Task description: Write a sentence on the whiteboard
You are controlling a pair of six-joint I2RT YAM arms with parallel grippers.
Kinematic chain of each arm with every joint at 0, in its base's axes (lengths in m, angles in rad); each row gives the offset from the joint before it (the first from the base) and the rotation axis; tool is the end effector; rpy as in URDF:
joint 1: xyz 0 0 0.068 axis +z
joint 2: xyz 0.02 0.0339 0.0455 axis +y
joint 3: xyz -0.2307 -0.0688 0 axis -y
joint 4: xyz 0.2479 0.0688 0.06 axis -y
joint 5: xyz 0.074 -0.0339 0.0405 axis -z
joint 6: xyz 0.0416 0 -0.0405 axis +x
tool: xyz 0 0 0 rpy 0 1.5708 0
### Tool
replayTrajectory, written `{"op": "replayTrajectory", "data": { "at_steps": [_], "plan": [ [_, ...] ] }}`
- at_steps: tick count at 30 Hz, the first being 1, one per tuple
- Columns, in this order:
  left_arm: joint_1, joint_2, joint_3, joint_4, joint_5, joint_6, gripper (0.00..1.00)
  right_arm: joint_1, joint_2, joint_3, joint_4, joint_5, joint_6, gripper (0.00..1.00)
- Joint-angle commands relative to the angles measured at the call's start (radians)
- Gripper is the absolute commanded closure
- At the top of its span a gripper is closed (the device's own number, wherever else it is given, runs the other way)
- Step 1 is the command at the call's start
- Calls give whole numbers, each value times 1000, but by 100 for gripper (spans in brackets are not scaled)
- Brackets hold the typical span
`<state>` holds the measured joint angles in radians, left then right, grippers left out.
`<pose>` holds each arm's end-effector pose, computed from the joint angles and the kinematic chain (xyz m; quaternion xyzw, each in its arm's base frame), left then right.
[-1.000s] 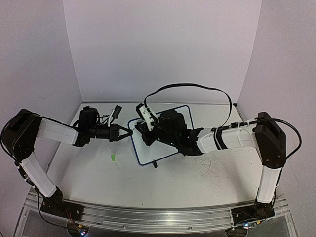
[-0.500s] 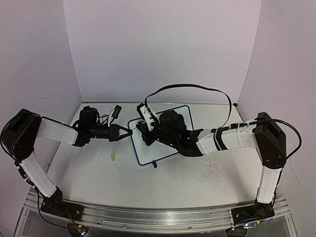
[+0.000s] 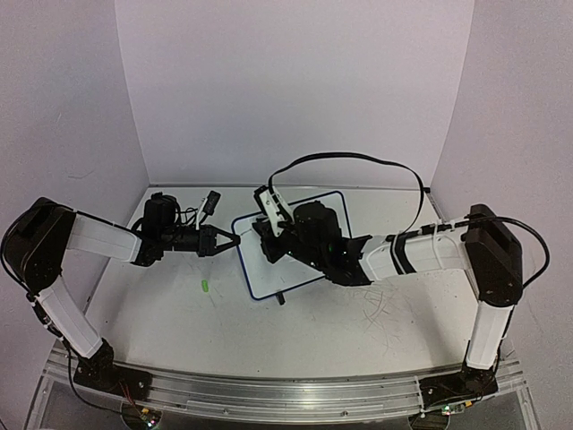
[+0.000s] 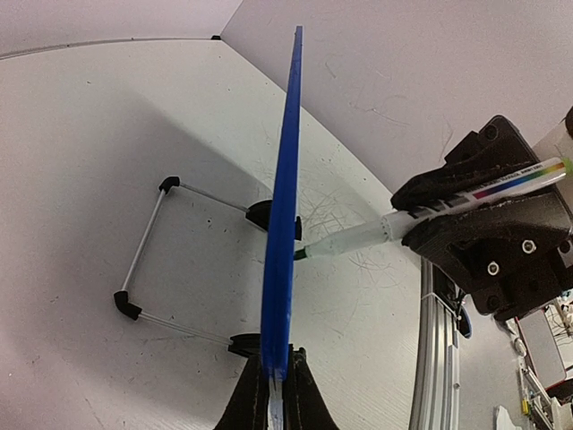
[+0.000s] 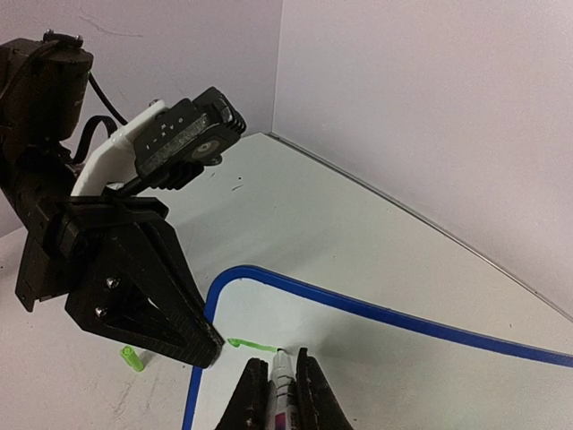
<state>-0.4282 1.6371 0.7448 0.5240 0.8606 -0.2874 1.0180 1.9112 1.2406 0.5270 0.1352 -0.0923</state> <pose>0.2889 -0.1665 0.1519 0.2881 0.7310 -0.5023 0.3611 0.2371 0.3737 0.2074 -0.3600 0.6643 0.2459 0.6072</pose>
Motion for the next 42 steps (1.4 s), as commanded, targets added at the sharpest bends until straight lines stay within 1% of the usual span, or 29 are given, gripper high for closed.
{"op": "replayTrajectory", "data": {
  "at_steps": [1, 6, 12, 16, 24, 34, 42],
  "plan": [
    [5, -34, -1, 22, -15, 26, 100, -10, -45, -24, 23, 35, 6, 100],
    [4, -32, 0, 22, -13, 26, 100, -10, -123, -110, 124, -109, 9, 100],
    [5, -39, -1, 22, -12, 24, 100, -11, -73, -72, 101, -165, 9, 100],
    [5, -40, 0, 22, -13, 24, 100, -12, -39, -24, 77, -148, 9, 100],
    [5, -39, -1, 21, -9, 24, 100, -11, -17, 4, 60, -135, 7, 100],
    [5, -41, -1, 19, -11, 25, 100, -12, -8, 7, 53, -95, 8, 100],
    [4, -41, -1, 20, -11, 25, 100, -13, -1, 15, 48, -103, 8, 100]
  ]
}}
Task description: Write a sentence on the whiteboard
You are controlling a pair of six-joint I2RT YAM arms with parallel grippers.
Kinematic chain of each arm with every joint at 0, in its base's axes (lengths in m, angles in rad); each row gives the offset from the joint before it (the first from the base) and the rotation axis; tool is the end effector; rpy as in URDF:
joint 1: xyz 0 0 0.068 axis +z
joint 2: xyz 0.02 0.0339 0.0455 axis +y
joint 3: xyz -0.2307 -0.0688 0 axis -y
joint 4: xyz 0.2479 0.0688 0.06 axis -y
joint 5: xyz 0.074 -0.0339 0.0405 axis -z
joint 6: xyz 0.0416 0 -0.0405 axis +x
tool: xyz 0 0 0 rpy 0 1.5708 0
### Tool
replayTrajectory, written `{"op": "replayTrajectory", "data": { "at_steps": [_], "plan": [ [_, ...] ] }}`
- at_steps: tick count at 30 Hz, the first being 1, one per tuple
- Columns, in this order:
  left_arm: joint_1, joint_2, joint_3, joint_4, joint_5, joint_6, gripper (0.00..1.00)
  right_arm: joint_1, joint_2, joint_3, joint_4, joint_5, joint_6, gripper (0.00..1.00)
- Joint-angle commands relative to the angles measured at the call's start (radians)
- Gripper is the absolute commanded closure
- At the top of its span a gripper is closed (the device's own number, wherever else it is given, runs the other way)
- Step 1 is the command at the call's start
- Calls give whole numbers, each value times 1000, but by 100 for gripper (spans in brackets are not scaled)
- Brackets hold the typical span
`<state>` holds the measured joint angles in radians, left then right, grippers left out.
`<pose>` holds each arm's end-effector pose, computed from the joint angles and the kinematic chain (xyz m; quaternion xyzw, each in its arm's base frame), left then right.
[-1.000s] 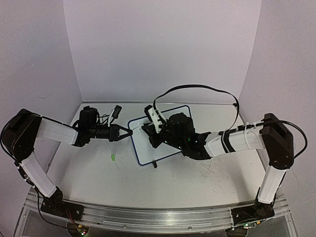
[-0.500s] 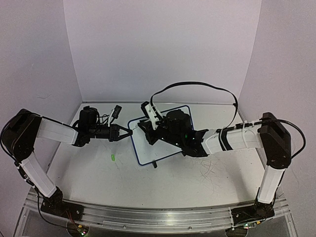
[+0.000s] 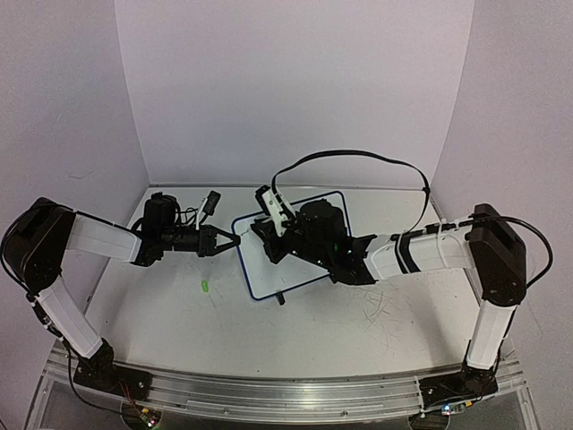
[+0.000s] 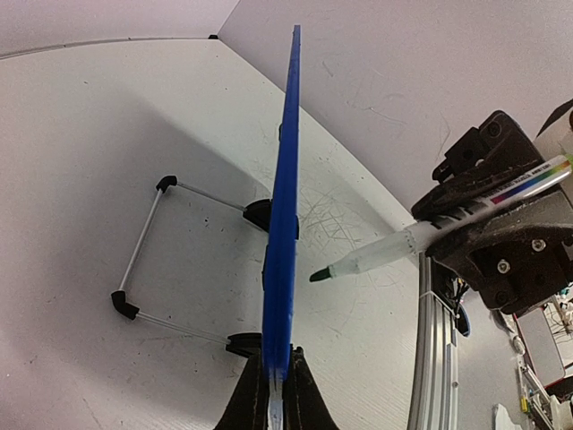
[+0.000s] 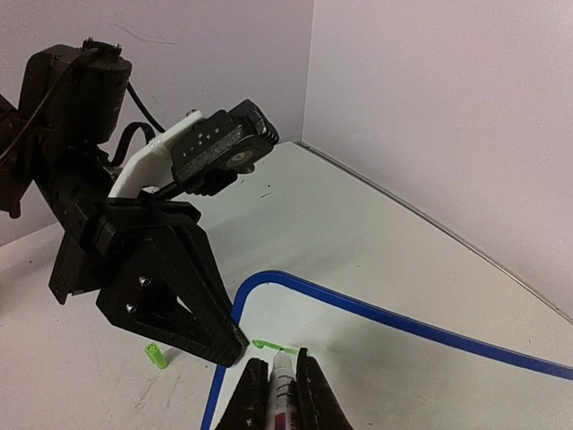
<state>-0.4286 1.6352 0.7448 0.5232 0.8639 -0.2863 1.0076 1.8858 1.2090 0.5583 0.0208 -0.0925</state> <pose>0.2886 -0.1666 0.1525 0.2896 0.7299 -0.5032 0.3609 0.2341 0.3691 0.2107 -0.3850 0.6410 0.2863 0.5991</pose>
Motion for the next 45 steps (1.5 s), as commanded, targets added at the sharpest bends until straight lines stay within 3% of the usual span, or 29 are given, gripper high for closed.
{"op": "replayTrajectory", "data": {
  "at_steps": [1, 45],
  "plan": [
    [5, -40, -2, 20, -15, 24, 100, -2, 25, 49, 16, 10, 8, 100],
    [5, -43, 6, 17, -15, 22, 100, 3, 11, -21, -7, 35, 29, 100]
  ]
}}
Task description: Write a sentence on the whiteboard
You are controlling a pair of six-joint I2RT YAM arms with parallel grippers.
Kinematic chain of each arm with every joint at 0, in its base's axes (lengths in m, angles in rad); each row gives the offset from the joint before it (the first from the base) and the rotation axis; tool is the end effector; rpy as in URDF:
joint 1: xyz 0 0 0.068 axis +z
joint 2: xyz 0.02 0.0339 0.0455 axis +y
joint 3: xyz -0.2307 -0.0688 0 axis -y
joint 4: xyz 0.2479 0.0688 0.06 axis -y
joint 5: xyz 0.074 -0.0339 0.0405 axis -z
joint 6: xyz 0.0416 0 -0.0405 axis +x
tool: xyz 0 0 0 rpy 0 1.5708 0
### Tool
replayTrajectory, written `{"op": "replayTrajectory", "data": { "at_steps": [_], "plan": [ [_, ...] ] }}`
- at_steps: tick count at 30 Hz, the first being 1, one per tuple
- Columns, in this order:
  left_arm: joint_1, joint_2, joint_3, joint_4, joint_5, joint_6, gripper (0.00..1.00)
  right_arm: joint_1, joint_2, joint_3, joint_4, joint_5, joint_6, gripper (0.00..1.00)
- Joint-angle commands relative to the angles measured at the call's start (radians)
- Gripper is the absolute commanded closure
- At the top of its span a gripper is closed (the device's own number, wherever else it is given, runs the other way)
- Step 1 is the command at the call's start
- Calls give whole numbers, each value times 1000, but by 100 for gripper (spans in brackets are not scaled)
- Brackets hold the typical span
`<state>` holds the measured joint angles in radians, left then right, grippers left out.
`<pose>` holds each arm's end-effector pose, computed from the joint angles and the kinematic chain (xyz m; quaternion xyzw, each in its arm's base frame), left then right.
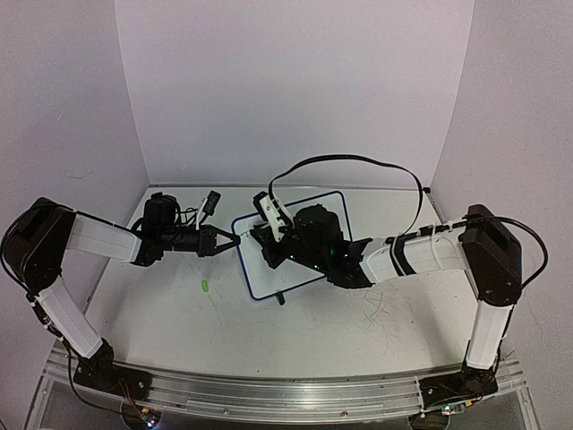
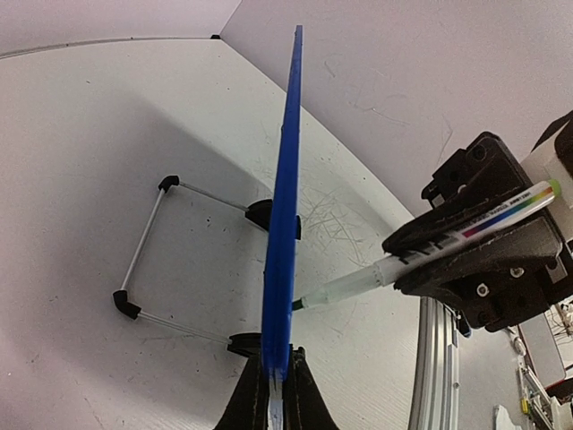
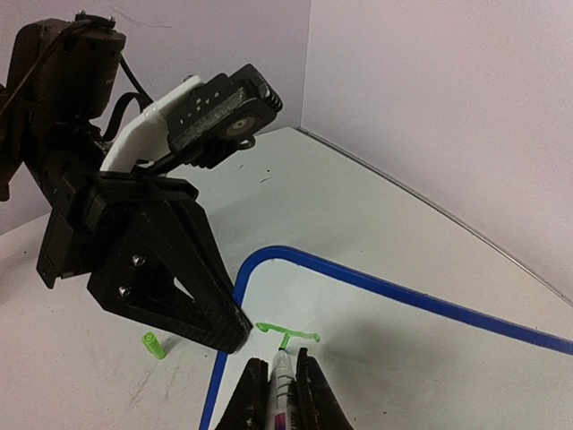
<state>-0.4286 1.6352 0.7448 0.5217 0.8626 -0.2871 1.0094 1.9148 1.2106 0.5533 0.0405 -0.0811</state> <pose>0.2886 -0.1666 0.1523 0.2888 0.7306 -0.5029 0.3604 0.2356 0.3714 0.1985 -0.3820 0.6551 0.2780 0.5896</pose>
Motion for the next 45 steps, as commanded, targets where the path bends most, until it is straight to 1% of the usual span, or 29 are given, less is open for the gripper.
{"op": "replayTrajectory", "data": {
  "at_steps": [1, 9, 14, 21, 27, 31, 45],
  "plan": [
    [5, -41, 7, 18, -13, 23, 100, 3, -19, -27, -2, 14, 19, 100],
    [5, -40, 9, 18, -13, 23, 100, 11, -22, -51, -2, 15, 29, 100],
    [5, -38, 9, 17, -13, 23, 100, 11, -38, -33, -1, 10, 24, 100],
    [5, -42, 6, 15, -13, 23, 100, 6, -125, -88, 55, -28, 42, 100],
    [5, -46, 7, 15, -14, 23, 100, -5, -94, -75, 56, -23, 47, 100],
    [5, -44, 7, 15, -13, 25, 100, -7, -75, -59, 56, 8, 44, 100],
    [5, -45, 4, 13, -13, 26, 100, -13, -54, -45, 57, 32, 43, 100]
  ]
}}
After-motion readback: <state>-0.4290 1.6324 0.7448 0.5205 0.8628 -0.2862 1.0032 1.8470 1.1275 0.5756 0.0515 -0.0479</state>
